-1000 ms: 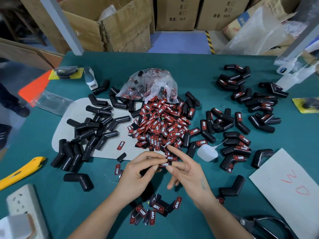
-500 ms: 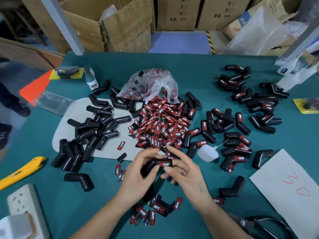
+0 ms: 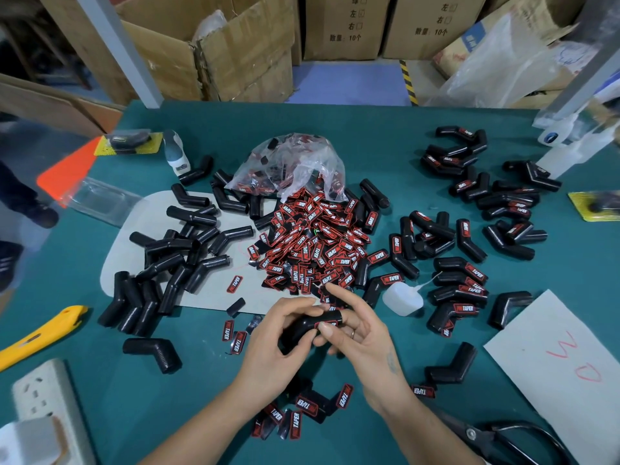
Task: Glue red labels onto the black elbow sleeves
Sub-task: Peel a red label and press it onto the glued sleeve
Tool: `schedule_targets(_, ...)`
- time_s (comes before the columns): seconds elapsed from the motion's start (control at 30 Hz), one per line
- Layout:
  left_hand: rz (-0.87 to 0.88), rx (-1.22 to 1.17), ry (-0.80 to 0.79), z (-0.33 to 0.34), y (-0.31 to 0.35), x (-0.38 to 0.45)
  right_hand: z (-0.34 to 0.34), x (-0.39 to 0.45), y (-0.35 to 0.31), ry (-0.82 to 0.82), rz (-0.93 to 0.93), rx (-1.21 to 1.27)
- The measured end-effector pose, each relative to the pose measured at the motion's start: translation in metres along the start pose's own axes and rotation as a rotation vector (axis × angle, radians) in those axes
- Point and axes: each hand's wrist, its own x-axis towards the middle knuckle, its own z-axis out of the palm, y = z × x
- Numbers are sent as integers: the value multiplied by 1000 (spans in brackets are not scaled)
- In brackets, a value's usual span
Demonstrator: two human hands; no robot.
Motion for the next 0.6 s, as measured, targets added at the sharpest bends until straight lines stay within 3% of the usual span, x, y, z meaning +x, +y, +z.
schedule_targets(0.6, -166, -49, -21, -6, -12, 8, -6, 2, 6, -86, -72, -135)
